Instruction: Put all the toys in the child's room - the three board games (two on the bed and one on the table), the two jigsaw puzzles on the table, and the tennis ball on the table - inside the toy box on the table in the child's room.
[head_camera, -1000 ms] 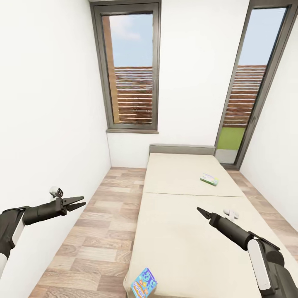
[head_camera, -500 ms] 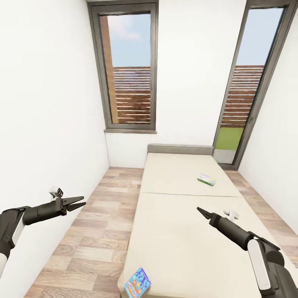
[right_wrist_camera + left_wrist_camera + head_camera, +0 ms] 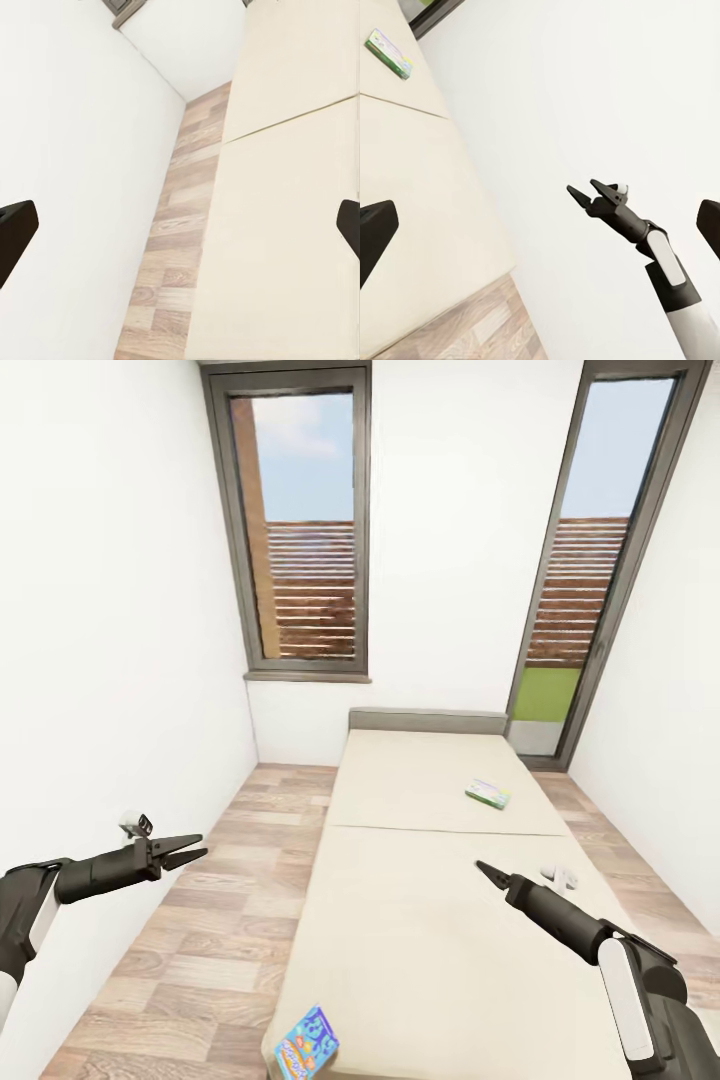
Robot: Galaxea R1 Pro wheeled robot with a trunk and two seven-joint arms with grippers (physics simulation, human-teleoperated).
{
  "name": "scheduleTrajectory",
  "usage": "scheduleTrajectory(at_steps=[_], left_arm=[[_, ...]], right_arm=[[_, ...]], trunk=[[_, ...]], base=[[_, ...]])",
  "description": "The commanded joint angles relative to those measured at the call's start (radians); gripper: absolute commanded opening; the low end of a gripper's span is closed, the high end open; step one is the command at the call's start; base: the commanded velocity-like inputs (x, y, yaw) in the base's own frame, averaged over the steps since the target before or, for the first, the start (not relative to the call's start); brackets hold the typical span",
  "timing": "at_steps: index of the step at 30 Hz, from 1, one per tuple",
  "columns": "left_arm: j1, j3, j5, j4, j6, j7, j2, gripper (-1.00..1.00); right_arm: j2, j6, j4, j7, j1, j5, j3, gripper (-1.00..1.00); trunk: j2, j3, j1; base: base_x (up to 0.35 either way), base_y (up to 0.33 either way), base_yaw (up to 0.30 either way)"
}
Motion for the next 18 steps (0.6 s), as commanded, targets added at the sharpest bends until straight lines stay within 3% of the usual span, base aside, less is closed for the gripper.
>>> scheduleTrajectory(at_steps=[1,10,18], left_arm=[[-0.001,0.0,-0.002,0.0,0.011,-0.004,0.0,1.0],[-0.001,0.0,-0.001,0.0,0.011,-0.004,0.0,1.0],[-0.001,0.0,-0.001,-0.002,0.011,-0.004,-0.001,1.0]], right_arm=[[0.0,0.007,0.0,0.002,-0.001,-0.004,-0.002,1.0],[0.0,0.007,-0.002,0.007,-0.001,-0.004,-0.002,1.0],[0.0,0.007,-0.002,0.005,-0.001,-0.004,-0.002,1.0]], trunk=[[-0.002,-0.002,0.001],[-0.002,-0.002,0.001],[-0.002,-0.002,0.001]], base=[[0.0,-0.247,0.0],[-0.013,-0.179,0.0],[-0.111,-0.229,0.0]])
